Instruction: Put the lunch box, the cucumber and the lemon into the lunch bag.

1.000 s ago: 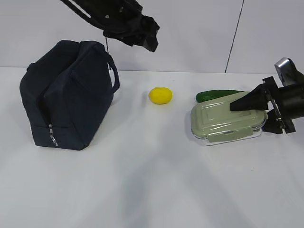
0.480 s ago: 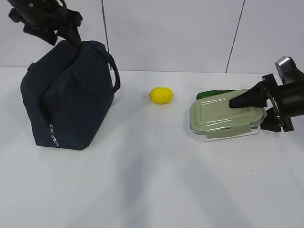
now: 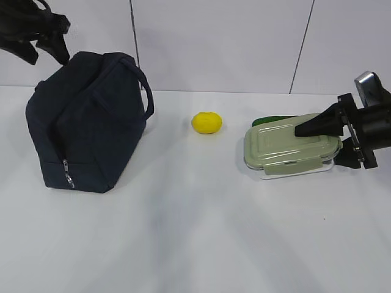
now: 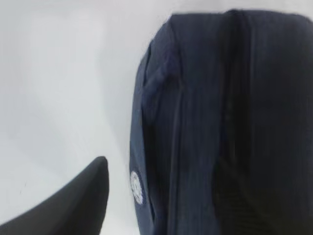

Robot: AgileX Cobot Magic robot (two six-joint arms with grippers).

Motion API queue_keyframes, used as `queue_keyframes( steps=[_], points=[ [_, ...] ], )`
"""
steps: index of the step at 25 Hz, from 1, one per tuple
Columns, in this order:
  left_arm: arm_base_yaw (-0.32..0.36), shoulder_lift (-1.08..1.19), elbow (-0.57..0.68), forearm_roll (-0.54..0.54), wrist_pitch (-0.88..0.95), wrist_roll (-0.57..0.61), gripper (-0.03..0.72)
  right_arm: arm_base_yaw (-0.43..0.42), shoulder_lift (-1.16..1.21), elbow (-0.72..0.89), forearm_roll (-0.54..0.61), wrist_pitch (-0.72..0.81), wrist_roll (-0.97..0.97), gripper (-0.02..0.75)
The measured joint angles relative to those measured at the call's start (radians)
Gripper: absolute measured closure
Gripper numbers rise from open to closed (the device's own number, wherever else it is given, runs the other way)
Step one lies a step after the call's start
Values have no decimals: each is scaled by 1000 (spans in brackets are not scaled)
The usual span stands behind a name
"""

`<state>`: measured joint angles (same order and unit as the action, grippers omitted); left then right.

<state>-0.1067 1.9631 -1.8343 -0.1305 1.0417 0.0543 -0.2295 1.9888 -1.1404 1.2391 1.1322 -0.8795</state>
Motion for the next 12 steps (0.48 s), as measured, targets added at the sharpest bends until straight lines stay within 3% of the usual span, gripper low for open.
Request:
queue_keyframes(
  steps=[5,12],
  points=[
    [32,63,-4,-142,54,70,221,0,0,0,4,0,2,214],
    [32,106,-4,-167,56,107,224,12,0,0,33,0,18,214]
  ],
)
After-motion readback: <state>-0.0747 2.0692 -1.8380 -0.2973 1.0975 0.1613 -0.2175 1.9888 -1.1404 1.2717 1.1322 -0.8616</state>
